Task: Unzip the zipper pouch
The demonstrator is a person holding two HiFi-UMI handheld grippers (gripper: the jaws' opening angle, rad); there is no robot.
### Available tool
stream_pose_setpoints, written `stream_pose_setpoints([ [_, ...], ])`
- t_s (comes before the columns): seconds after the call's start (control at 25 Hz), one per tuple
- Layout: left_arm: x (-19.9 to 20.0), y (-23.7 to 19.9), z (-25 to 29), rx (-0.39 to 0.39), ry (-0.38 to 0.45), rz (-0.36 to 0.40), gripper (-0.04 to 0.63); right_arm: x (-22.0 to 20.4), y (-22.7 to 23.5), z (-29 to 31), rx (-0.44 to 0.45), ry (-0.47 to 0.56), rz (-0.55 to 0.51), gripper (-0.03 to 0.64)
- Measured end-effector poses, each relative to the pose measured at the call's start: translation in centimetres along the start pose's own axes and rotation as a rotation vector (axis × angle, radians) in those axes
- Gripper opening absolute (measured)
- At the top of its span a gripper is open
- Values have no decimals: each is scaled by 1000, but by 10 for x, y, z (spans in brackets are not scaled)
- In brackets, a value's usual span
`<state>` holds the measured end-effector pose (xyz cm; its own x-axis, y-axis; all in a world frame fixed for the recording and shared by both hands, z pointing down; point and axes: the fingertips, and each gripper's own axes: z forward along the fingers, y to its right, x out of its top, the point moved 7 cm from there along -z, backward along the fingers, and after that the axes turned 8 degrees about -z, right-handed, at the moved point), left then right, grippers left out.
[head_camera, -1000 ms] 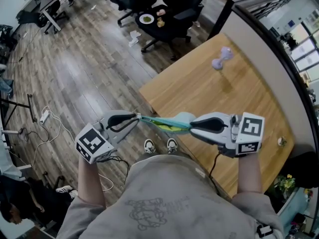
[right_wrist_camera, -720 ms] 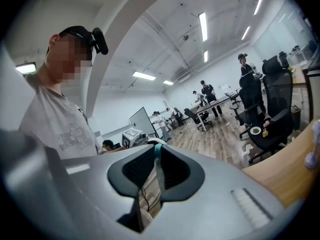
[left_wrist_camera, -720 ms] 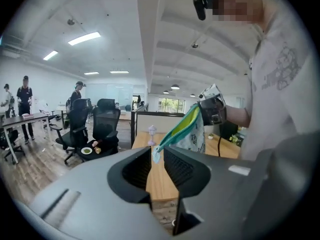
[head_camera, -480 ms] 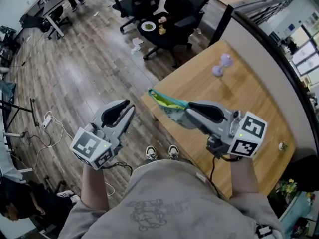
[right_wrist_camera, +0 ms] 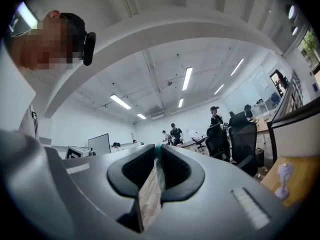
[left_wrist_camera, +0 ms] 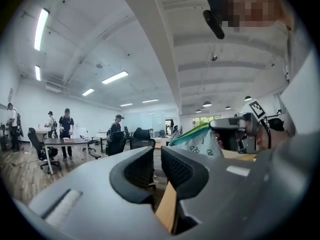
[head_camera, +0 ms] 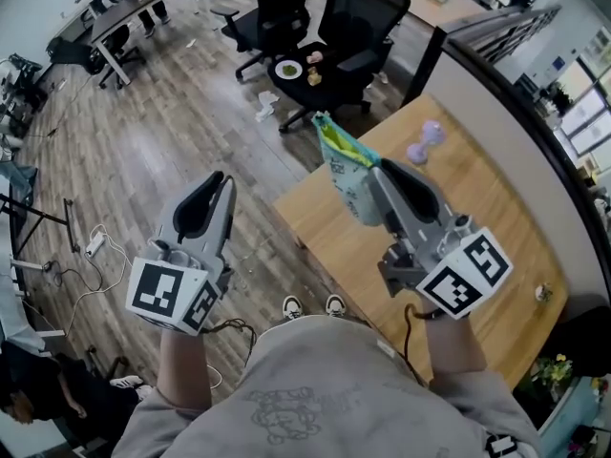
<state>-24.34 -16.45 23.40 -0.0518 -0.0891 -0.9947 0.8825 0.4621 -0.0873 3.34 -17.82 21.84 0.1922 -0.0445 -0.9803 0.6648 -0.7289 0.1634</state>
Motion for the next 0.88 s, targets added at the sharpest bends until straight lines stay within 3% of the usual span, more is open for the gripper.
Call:
stream_pose_setpoints([
  [0.28, -4, 6, -9, 67, -5, 41, 12, 6, -6, -12, -80, 35, -97, 51],
  [0.88, -49, 12, -26, 100, -122, 47, -2, -57, -18, -22, -69, -126, -4, 51],
])
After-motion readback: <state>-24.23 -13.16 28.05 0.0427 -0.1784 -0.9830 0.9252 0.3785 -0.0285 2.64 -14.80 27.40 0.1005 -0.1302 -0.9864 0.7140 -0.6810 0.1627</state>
